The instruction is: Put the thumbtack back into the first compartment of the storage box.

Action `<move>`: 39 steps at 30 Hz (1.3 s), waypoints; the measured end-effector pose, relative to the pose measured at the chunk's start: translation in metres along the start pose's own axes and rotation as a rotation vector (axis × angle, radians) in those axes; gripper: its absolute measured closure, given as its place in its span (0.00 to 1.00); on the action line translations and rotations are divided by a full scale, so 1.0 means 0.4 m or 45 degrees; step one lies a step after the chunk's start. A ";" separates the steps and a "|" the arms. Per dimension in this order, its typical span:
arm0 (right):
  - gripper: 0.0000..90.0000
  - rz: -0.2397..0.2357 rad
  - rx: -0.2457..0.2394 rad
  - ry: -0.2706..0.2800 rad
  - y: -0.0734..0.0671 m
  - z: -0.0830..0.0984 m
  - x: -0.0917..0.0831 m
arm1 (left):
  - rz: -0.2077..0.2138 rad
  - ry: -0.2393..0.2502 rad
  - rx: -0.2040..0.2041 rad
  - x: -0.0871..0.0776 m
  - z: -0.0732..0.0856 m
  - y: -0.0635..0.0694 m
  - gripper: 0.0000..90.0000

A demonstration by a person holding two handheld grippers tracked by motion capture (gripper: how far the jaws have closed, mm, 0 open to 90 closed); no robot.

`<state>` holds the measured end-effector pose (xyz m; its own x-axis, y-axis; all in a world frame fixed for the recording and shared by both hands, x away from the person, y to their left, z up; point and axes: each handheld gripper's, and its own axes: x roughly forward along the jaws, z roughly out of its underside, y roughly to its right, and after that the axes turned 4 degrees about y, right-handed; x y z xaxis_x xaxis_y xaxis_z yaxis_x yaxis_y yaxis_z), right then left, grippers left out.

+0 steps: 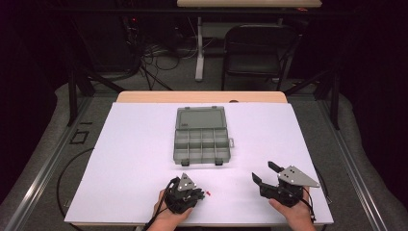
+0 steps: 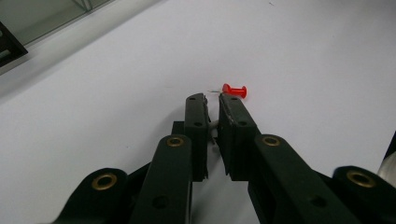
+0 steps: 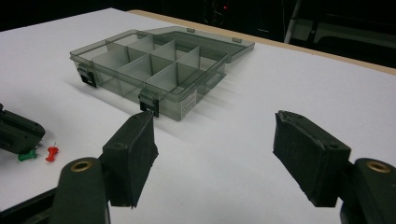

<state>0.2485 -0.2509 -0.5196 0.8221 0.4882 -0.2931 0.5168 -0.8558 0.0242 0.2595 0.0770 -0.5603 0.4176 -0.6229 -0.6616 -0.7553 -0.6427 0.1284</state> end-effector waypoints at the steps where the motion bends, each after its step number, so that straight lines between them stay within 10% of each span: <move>1: 0.32 0.000 0.001 0.002 -0.001 0.000 0.000 | -0.007 0.004 -0.005 0.000 0.001 0.001 0.91; 39: 0.32 -0.001 0.008 -0.009 0.003 0.002 0.001 | -0.001 0.115 -0.177 -0.055 -0.030 -0.071 0.92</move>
<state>0.2493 -0.2517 -0.5206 0.8200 0.4875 -0.3000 0.5157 -0.8566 0.0178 0.2778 0.1039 -0.5405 0.4666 -0.6559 -0.5934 -0.6805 -0.6948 0.2330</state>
